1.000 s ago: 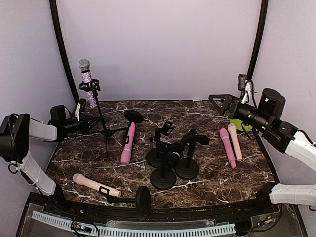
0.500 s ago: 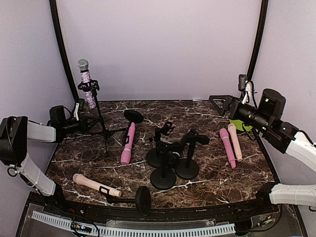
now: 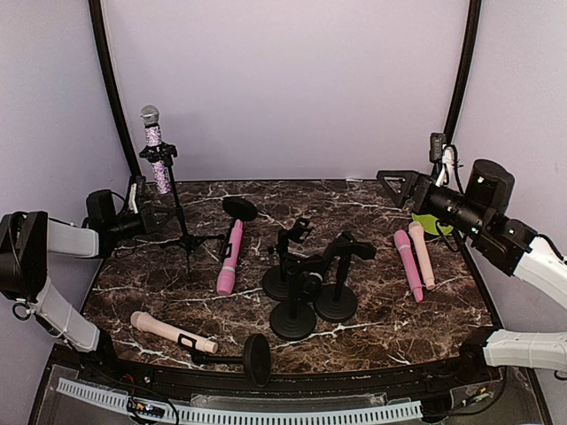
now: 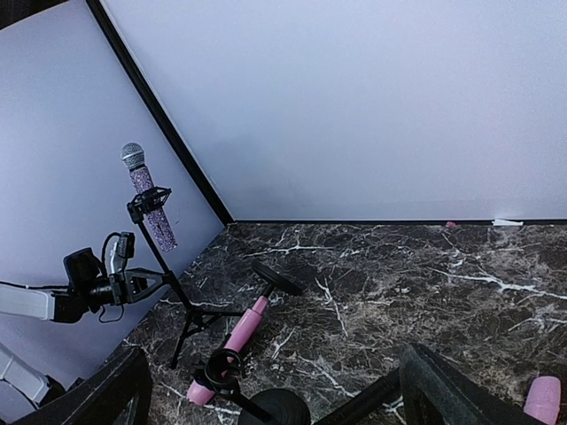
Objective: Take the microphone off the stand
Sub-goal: Unscrew the knob on the microphone stand.
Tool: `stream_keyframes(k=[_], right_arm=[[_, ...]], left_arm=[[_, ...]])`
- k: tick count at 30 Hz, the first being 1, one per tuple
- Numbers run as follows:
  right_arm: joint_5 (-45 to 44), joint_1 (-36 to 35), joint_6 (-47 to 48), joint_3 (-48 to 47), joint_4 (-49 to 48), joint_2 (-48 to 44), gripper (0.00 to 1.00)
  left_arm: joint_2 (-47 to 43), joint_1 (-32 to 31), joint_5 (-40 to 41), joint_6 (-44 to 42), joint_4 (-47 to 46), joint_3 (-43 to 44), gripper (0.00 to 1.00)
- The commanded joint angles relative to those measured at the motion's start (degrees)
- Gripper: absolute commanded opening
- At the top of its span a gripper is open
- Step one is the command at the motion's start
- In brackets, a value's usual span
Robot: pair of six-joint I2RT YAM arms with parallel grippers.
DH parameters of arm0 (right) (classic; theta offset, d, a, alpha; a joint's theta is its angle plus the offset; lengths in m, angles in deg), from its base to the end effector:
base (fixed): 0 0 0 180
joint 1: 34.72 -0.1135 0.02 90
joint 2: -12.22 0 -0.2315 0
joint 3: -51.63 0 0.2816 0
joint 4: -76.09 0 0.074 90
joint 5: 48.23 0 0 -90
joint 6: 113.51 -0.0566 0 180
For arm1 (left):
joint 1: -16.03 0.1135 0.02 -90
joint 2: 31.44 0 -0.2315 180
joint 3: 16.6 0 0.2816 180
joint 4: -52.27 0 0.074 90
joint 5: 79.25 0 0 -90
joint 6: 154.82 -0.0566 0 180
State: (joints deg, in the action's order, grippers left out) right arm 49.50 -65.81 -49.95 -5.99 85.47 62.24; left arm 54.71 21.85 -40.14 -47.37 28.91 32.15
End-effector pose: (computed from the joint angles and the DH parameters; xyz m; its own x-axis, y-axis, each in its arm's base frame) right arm 0.2362 0.1513 0.3241 -0.3029 0.3326 -0.8931 -0.5494 0.7048 0.4488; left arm 0.3373 -0.0098 0.1468 -0.4356 -0.2345 -0.8690 0.5810 0.6641 -0.4705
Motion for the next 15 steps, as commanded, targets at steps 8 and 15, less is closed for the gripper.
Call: stream_keyframes(k=[8, 15], right_arm=[[-1.11, 0.33, 0.76, 0.54, -0.88, -1.60, 0.99], [-1.19, 0.33, 0.69, 0.33, -0.88, -1.34, 0.99]], left_arm=[[-2.03, -0.20, -0.02, 7.71, -0.63, -4.27, 0.00], [-1.30, -0.21, 0.01, 8.82, -2.34, -6.37, 0.00]])
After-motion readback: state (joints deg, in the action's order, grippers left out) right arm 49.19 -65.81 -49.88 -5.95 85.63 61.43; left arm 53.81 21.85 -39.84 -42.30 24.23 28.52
